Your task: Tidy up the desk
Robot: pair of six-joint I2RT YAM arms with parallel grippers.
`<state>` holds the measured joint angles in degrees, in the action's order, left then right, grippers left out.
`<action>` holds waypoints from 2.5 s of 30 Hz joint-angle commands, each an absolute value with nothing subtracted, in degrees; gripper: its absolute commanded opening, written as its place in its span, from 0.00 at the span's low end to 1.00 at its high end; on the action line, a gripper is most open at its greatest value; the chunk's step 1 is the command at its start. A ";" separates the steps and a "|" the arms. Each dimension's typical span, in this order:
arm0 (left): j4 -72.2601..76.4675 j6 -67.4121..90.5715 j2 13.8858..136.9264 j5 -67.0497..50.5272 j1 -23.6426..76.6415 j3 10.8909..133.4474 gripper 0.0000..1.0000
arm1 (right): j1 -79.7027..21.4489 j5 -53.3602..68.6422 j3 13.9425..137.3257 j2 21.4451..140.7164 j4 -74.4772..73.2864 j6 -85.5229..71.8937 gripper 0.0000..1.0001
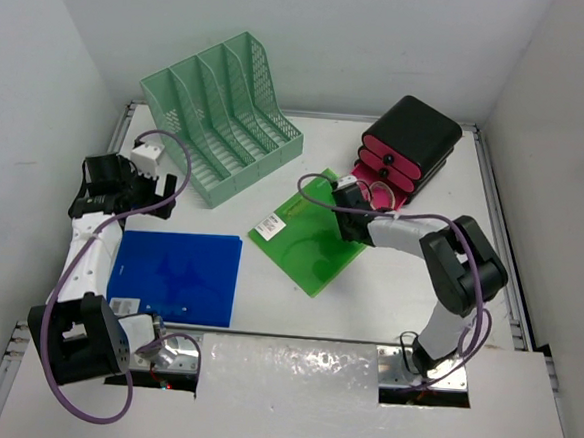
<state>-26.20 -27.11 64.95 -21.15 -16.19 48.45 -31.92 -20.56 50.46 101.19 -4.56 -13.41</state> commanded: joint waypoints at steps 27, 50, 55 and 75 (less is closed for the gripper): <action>-29.36 -22.85 72.68 -15.12 14.48 56.95 0.81 | -16.96 -39.27 61.35 109.95 16.25 4.91 0.00; -23.02 -18.19 95.79 -11.08 25.05 63.27 0.82 | -20.39 -9.28 57.32 91.77 -0.95 0.45 0.28; -19.78 -21.61 91.68 -8.70 25.05 58.38 0.53 | -20.65 1.39 49.93 87.02 -2.37 -7.37 0.41; 31.71 -67.32 75.49 -2.29 34.98 18.99 0.62 | -20.66 5.89 34.81 72.08 3.69 -11.52 0.48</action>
